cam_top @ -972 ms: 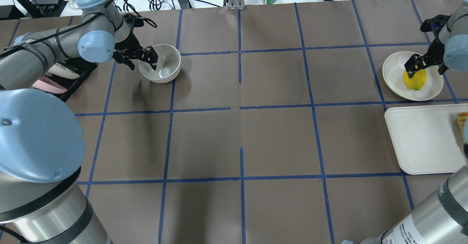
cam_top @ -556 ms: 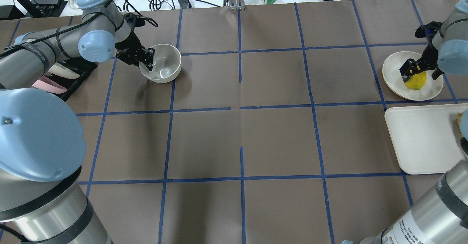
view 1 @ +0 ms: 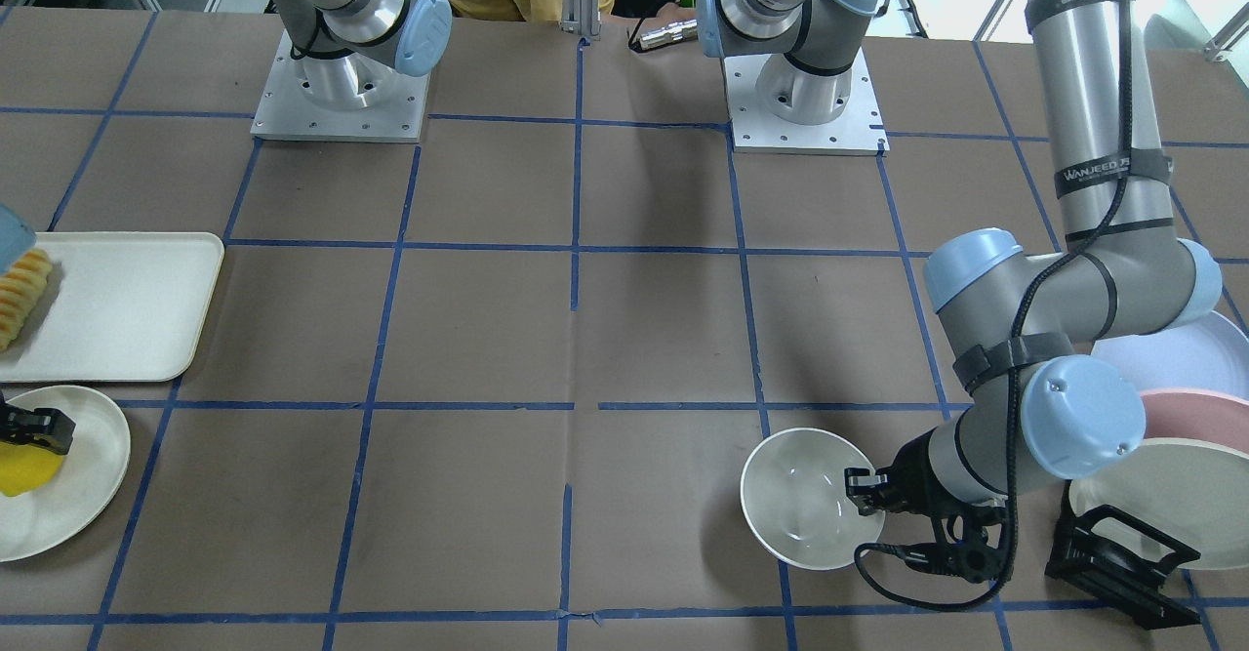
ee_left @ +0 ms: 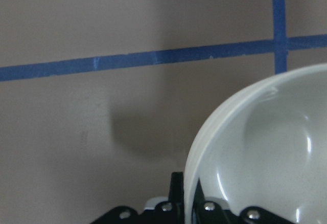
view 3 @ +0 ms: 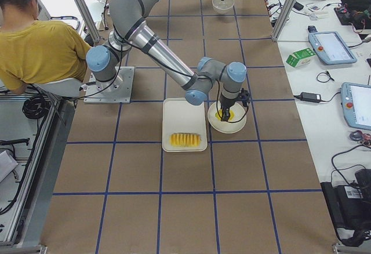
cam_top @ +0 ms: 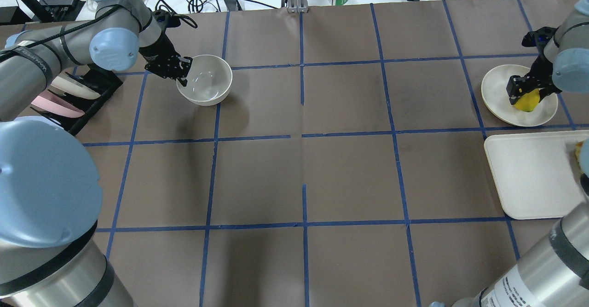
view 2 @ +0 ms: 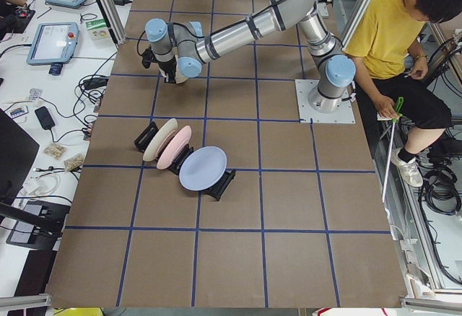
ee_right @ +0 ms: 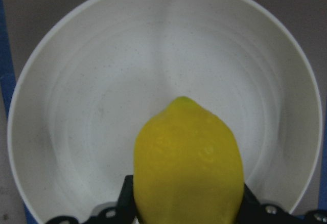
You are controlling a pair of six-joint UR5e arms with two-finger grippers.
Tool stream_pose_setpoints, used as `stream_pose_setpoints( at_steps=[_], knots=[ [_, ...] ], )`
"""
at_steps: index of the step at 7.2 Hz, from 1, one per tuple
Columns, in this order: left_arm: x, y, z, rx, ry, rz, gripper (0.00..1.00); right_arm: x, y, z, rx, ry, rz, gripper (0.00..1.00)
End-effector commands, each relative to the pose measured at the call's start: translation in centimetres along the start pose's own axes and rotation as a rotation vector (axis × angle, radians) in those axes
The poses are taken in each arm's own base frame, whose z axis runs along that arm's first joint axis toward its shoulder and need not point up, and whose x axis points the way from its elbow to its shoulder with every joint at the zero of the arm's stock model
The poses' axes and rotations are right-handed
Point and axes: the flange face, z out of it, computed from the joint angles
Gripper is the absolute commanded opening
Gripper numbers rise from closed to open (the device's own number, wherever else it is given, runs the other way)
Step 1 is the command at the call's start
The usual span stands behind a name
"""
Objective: Place bowl and put lemon in it
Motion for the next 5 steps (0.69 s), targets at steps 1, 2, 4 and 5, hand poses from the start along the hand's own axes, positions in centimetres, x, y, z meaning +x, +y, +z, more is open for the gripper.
stream_pose_setpoints(
  at_steps=[1,2,4,5],
  knots=[
    [9.0,2.8,-2.5,-0.007,0.085,0.045,0.0,-1.0,0.9,-5.5,-0.011,-0.018,-0.018,0.0],
    [15.0,4.8,-1.2,-0.03,0.082,0.003,0.0,-1.5,1.8,-7.7,-0.068,-0.049,-0.064,0.0],
    [20.0,7.1,3.3,-0.022,0.074,-0.092,0.0,-6.4,1.5,-12.4,-0.032,-0.051,-0.114,0.0],
    [20.6,7.8,4.5,0.004,0.075,-0.105,0.0,-10.6,2.0,-14.3,-0.047,-0.054,-0.093,0.0]
  ],
)
